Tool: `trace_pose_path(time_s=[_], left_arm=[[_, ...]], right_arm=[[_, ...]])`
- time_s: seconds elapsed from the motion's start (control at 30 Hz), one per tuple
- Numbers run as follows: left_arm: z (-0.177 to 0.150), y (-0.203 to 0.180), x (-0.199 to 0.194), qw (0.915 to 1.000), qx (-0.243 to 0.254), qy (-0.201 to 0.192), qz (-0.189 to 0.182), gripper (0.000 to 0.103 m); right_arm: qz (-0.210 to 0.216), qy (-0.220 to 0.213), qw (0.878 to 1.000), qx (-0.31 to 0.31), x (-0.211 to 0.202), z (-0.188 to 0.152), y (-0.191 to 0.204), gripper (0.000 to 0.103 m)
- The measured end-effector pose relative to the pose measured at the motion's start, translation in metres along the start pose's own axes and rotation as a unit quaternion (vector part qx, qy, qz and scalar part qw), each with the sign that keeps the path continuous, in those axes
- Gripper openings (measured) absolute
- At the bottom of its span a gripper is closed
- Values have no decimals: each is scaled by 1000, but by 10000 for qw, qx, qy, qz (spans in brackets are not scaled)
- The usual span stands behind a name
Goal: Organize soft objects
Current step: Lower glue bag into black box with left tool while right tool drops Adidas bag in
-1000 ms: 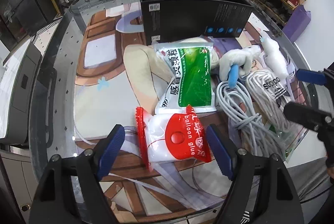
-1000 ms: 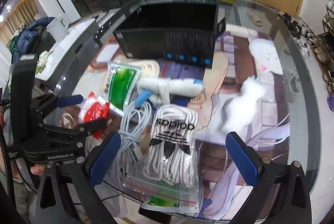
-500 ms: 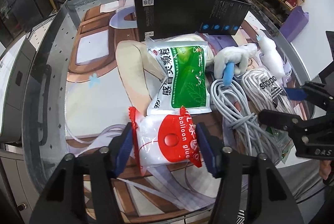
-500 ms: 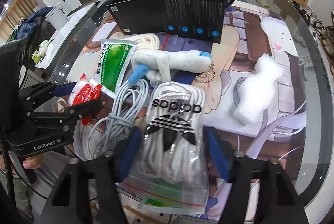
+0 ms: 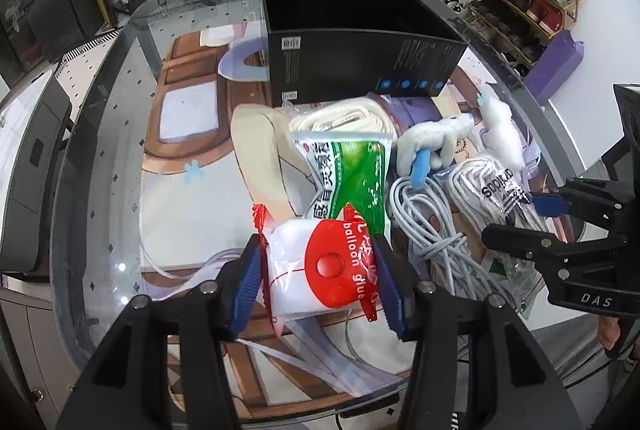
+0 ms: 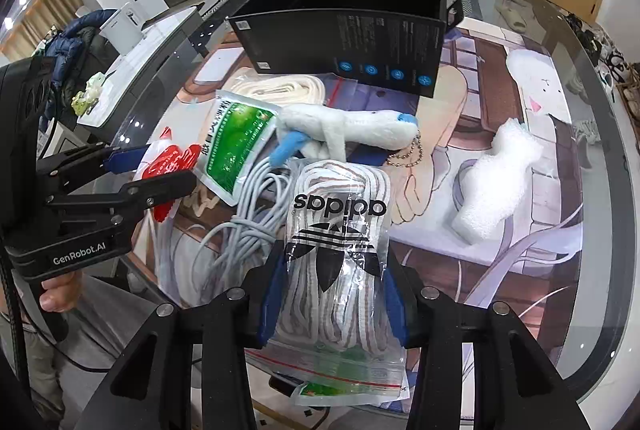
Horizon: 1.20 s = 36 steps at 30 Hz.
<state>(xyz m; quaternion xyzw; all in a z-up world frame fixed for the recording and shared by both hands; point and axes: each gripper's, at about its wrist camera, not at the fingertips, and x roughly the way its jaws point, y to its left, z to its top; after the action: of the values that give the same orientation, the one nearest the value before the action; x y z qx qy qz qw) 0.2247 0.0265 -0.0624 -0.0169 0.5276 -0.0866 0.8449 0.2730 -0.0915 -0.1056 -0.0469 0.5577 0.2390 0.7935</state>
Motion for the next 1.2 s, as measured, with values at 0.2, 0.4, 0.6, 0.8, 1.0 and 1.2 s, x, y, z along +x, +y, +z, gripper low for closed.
trace_pose_path(time_s=[0.2,0.4,0.6,0.8,1.0,1.2], left_arm=[[5,-5,-9,9999,36,-139,-6,52],[12,-14,-17,9995,90,-294,-44,52],[25,-23,-32,9976,159,-677,34,52],[44,-25,-51,9909,179,-1325,174,52],[74,-11,-55,9858,21,-1677,89,52],[109,2,-41,9824,-153,-1862,78,52]], right_arm=[[100,-202,9997,-76,-19,-1,4,44],[169,-486,9986,-149,-42,5,11,44],[163,-871,9957,-274,-66,17,20,44],[160,-1330,9902,-390,-89,39,28,44],[-34,-1719,9847,-290,-100,73,23,44],[-180,-1896,9816,-164,-90,109,16,44]])
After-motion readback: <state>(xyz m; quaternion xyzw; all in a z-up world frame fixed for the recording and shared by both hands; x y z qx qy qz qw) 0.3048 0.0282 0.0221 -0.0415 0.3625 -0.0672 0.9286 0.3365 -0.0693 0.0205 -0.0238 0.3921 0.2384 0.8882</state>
